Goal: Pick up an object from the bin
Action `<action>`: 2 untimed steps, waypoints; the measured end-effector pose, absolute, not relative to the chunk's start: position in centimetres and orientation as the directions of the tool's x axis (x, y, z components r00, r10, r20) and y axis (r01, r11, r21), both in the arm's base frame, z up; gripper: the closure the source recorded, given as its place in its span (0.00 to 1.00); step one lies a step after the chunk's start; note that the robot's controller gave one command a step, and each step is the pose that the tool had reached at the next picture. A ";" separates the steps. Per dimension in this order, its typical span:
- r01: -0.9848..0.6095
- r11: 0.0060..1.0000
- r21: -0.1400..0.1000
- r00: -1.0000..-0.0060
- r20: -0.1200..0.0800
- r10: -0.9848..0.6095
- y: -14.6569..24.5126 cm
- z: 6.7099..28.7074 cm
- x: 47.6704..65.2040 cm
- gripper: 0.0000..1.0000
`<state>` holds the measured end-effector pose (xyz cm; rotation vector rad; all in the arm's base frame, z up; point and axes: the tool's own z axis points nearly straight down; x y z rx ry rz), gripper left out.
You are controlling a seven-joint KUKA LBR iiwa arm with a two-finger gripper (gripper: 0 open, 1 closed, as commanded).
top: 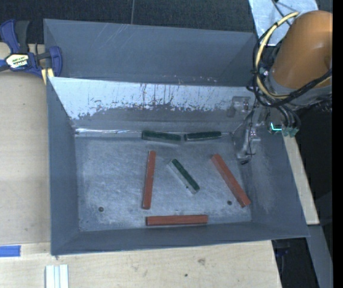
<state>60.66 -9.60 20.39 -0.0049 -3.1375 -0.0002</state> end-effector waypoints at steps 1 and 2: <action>0.076 0.997 -0.001 -0.997 0.006 0.076 -3.5 6.8 56.6 0.00; 0.268 0.963 0.003 -0.963 -0.007 0.268 0.0 10.1 56.1 0.00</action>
Offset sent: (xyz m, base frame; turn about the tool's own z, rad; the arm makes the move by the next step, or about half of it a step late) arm -0.0393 0.0605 -0.1339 0.0758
